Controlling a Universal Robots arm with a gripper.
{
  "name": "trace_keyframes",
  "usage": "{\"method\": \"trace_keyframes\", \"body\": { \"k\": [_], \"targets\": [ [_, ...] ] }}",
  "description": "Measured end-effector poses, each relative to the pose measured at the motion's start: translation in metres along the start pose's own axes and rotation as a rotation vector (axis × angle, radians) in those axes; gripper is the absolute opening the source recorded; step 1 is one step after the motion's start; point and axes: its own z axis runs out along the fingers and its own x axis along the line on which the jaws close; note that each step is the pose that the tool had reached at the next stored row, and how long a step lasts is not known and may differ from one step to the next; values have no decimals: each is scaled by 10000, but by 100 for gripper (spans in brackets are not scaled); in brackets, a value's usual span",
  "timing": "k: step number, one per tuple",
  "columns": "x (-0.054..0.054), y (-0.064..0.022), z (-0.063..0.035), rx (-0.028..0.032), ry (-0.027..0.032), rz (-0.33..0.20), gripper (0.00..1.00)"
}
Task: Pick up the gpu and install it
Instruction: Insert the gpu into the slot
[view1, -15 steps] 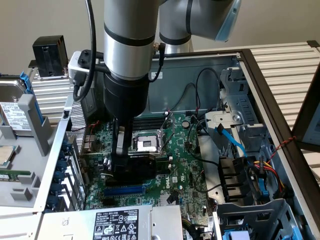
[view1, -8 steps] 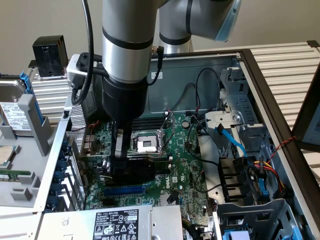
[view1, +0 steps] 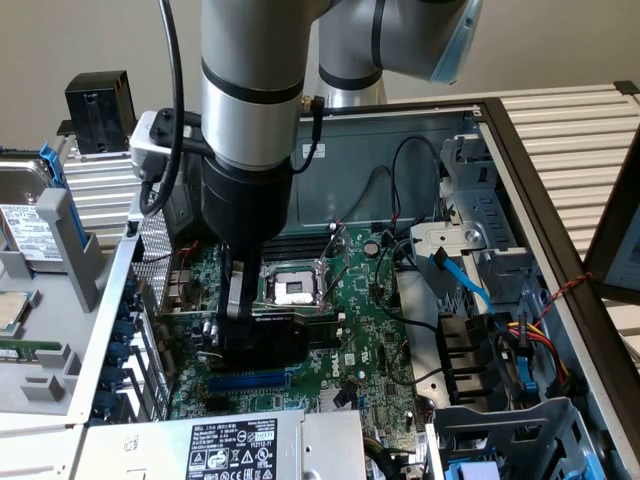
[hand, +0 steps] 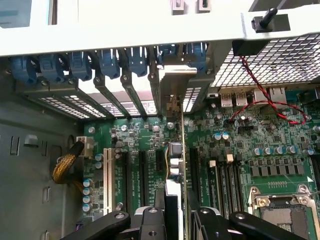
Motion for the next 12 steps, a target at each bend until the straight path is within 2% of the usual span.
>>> {"method": "trace_keyframes", "body": {
  "k": [2,12],
  "targets": [
    [0,3,1,12,-26,-5,27],
    [2,4,10,57,-40,-5,27]
  ]
}}
